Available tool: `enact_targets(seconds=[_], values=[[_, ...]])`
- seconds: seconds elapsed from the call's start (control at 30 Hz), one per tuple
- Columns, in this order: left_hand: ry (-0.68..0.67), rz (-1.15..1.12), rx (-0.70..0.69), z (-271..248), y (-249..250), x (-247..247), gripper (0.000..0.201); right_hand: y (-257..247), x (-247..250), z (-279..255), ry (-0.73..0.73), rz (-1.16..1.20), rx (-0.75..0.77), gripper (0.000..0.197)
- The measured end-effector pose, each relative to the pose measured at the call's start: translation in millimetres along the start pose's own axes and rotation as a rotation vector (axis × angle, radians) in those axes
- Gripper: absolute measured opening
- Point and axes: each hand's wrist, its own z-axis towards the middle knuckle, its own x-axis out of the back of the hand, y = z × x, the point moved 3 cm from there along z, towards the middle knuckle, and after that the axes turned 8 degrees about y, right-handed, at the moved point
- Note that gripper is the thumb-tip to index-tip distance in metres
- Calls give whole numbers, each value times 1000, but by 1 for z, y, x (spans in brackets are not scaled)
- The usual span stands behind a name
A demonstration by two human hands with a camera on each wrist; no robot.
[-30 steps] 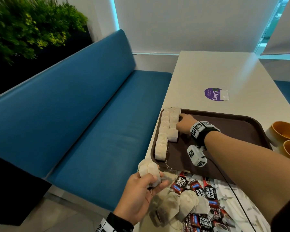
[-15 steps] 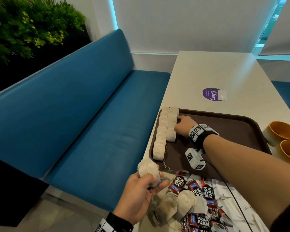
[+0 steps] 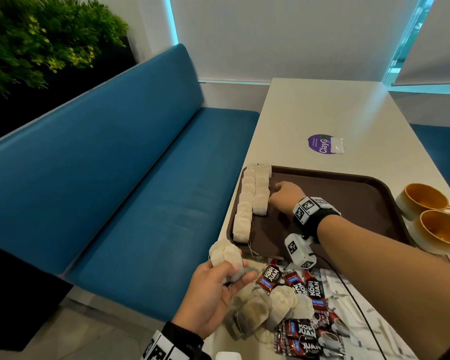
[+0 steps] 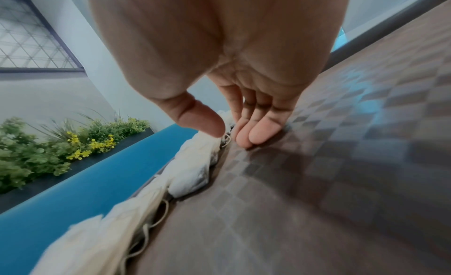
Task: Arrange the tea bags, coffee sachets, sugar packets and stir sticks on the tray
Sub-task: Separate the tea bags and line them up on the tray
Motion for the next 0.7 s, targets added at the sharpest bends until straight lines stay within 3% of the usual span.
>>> enact_targets(seconds=[0.13,0.27,0.37,0.5,0.7], values=[[-11,-28,1,-5,-2,1,27,16,-10,-15,2,227,-63,78],[-10,-56,12,-13,-7,5,36,18,-8,-30,-39,336,-115,80],[-17,-45,11,-18,-7,5,36,10,9,-55,-94,356,-106,66],[-76,5,-13,-29,-2,0,29,-12,36,-117,-130,359,74,32],[-200,88,-4,-45,0,-11,27,-24,55,-215,-218,602,214,22]])
